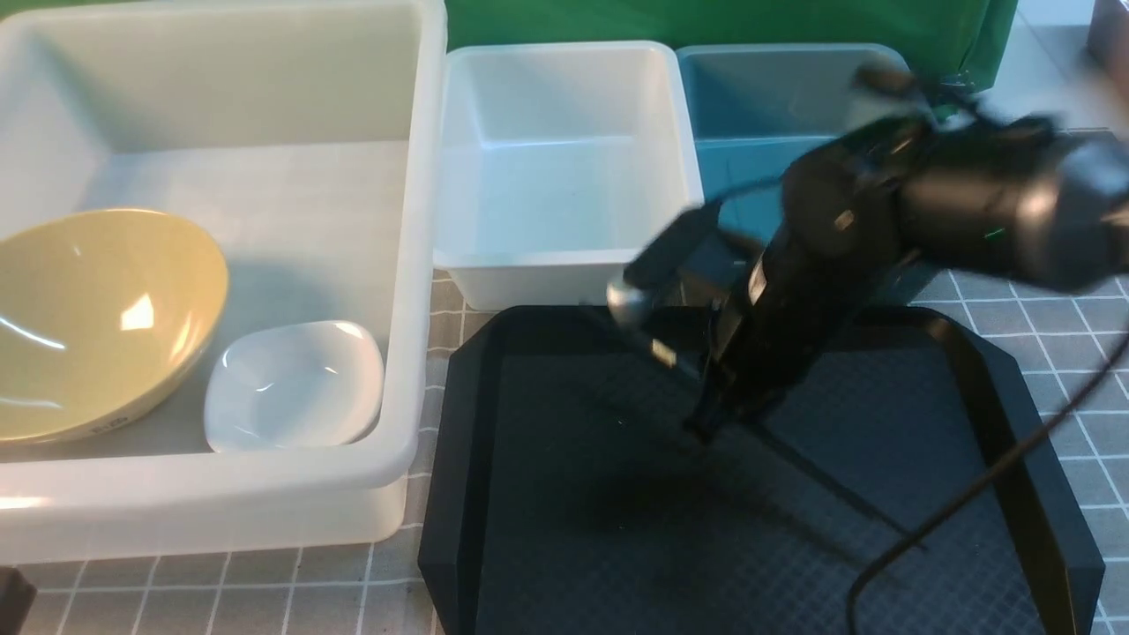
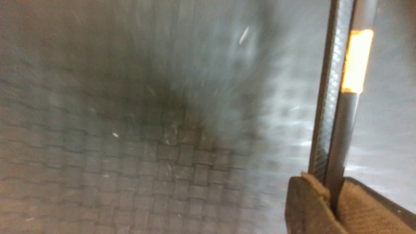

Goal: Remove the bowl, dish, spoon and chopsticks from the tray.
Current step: Use the right arm to grab the chopsticks, then use the right arm to put the chopsticks into the small storage box on the right

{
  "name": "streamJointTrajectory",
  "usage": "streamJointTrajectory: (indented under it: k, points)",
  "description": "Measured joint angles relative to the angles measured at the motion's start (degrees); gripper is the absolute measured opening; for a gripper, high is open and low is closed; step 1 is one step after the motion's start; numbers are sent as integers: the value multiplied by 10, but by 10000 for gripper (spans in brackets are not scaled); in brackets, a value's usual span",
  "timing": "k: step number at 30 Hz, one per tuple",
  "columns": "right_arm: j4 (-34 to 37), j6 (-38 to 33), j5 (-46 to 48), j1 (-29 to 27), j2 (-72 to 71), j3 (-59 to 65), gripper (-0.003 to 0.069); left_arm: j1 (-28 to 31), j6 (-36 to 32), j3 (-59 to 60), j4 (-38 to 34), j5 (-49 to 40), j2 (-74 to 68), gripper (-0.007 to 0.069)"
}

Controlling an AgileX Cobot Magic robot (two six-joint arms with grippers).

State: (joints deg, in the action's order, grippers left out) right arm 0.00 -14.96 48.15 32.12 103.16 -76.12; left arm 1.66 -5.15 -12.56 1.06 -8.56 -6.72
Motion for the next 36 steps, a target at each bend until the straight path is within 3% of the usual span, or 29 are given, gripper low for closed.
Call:
streamJointTrajectory:
  k: [9, 12, 14, 15, 16, 19, 20, 24, 32, 36]
  points:
    - [0, -17, -31, 0, -119, 0, 132, 0, 0, 0, 0, 0, 0, -14]
    - [-25, -25, -140, 0, -165, 0, 132, 0, 0, 0, 0, 0, 0, -14]
    - [-50, -27, -279, -11, -183, 0, 132, 0, 0, 0, 0, 0, 0, -14]
    - [-53, -27, -291, -13, -184, 0, 132, 0, 0, 0, 0, 0, 0, -14]
    - [-60, -26, -383, -32, -179, 0, 132, 0, 0, 0, 0, 0, 0, -14]
    - [-63, -12, -493, -59, -155, 0, 132, 0, 0, 0, 0, 0, 0, -14]
    - [-64, 16, -561, -84, -126, 0, 132, 0, 0, 0, 0, 0, 0, -14]
    - [-66, 106, -666, -139, -24, 0, 132, 0, 0, 0, 0, 0, 0, -14]
    - [-67, 301, -632, -186, 122, -13, 132, 0, 0, 0, 0, -1, 0, -14]
    - [-67, 332, -633, -186, 135, -18, 183, 0, 0, 0, 0, -1, 0, -14]
